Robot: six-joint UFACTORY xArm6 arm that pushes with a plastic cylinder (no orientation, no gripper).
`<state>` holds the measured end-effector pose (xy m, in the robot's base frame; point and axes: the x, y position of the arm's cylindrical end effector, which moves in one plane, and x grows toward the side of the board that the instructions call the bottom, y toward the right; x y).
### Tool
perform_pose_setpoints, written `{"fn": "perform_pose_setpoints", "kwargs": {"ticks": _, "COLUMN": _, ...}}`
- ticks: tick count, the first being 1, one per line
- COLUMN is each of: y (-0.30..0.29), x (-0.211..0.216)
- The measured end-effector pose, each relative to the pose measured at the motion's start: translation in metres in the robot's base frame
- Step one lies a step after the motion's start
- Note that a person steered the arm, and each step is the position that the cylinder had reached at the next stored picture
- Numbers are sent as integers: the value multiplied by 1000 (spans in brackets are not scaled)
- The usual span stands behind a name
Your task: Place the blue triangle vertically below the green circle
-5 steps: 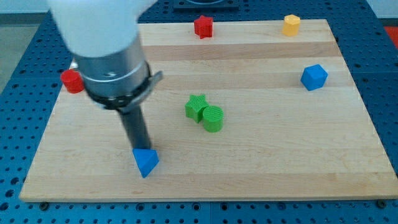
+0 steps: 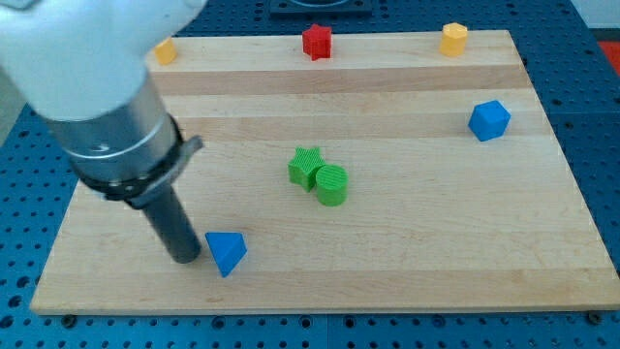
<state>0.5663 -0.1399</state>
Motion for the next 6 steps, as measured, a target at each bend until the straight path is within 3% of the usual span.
{"fn": "perform_pose_setpoints", "kwargs": {"ticks": 6, "y": 129, "x": 8}}
